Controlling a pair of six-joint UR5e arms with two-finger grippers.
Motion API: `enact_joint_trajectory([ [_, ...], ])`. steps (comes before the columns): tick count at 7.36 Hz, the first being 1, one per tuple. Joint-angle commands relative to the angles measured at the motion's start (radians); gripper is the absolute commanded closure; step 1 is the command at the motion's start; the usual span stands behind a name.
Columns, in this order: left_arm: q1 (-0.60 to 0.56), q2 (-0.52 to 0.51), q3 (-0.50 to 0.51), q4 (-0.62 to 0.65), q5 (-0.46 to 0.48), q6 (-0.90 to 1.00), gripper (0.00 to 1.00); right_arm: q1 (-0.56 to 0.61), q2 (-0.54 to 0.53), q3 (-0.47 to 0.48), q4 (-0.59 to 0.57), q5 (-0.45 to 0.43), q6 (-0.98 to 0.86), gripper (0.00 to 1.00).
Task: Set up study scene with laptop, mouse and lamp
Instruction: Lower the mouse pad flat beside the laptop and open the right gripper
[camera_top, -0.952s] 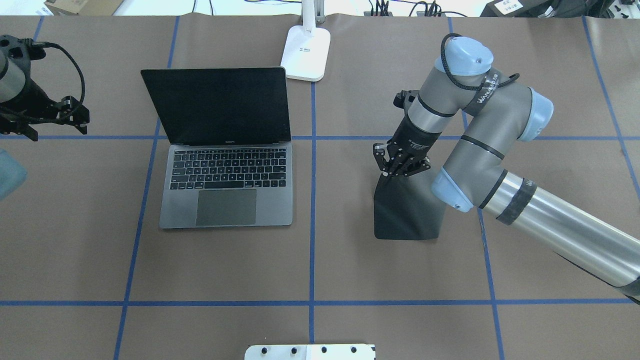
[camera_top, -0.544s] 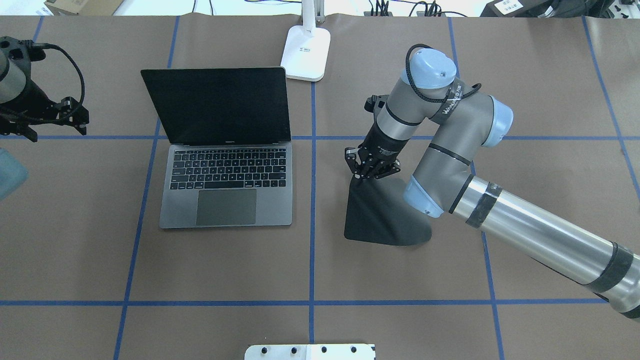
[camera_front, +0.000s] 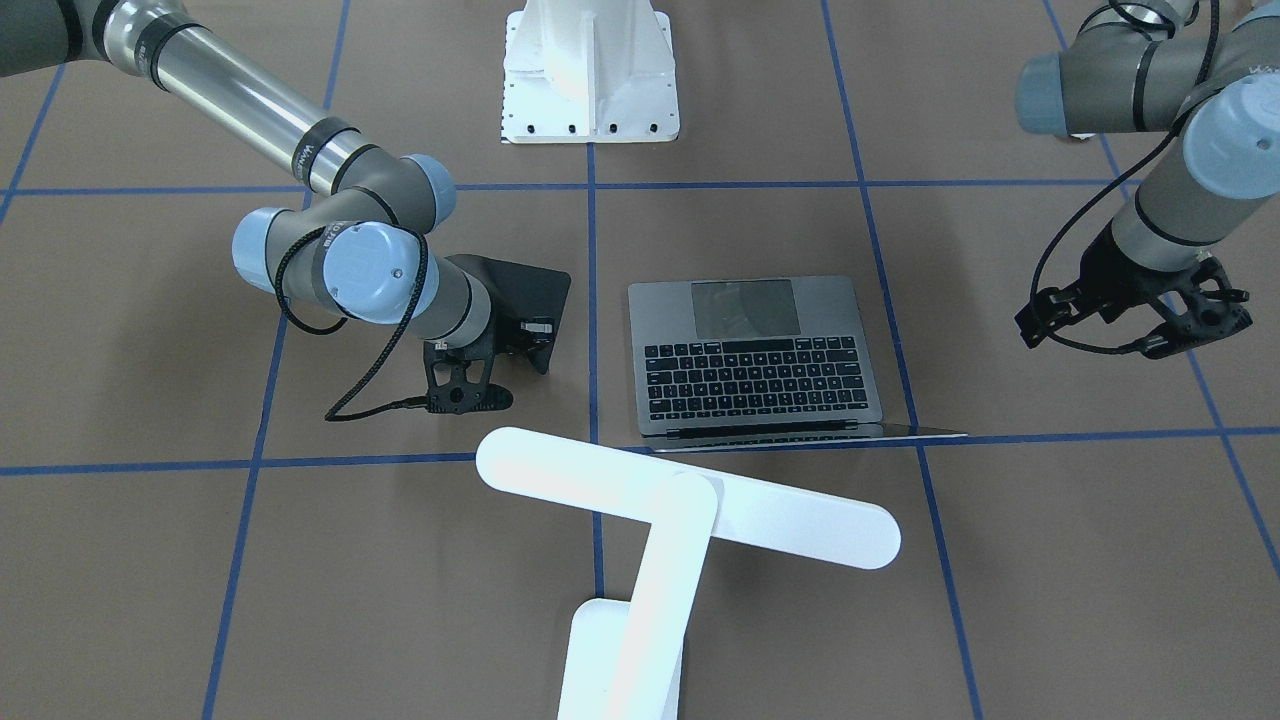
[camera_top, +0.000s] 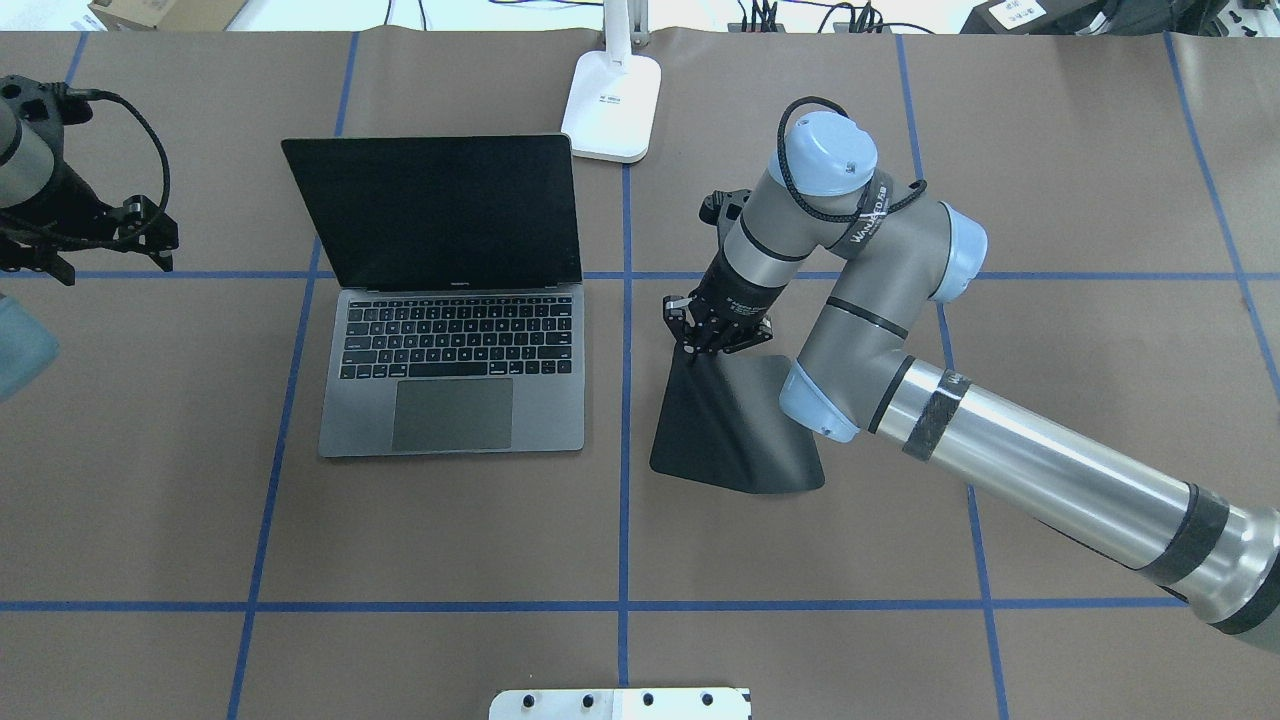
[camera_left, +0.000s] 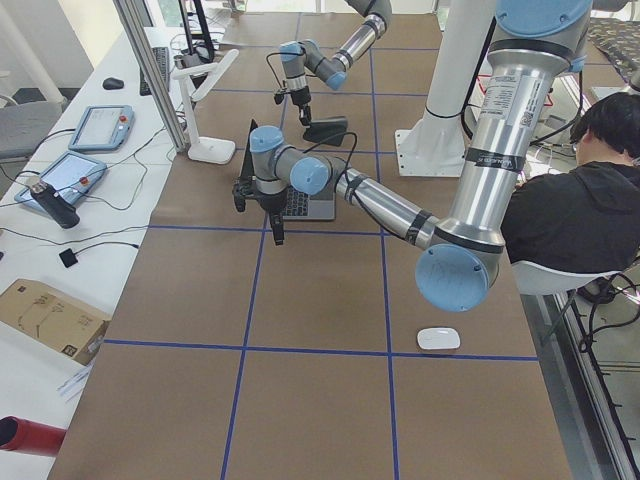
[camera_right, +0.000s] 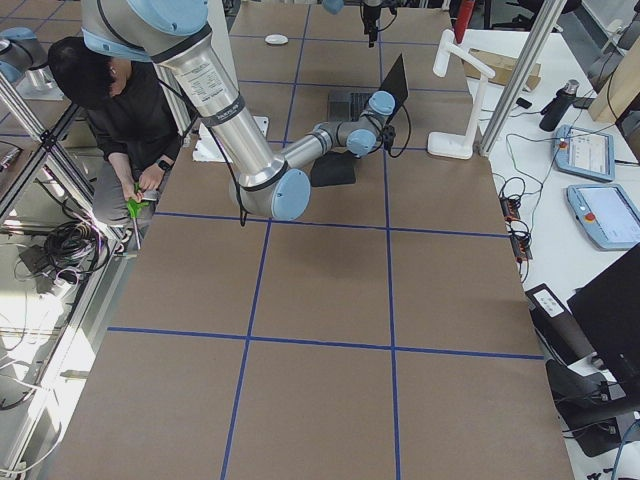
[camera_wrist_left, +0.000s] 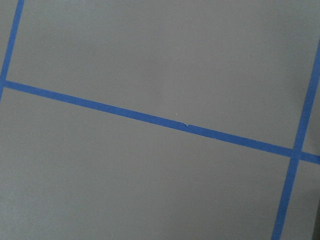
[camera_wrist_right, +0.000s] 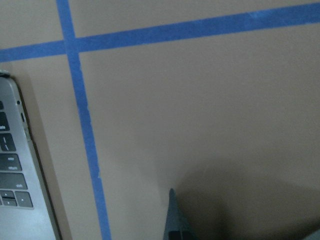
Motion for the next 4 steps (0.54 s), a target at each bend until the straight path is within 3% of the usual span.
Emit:
enact_joint_trajectory([
  [1,0.000,0.000,0.017,-0.023,0.000,-0.004,0.01,-0.001,-0.008,-0.003,0.059,-0.010,-0.033,1.00],
  [4,0.000,0.000,0.037,-0.051,0.001,-0.008,0.01,-0.001,-0.008,-0.003,0.070,-0.021,-0.119,1.00],
])
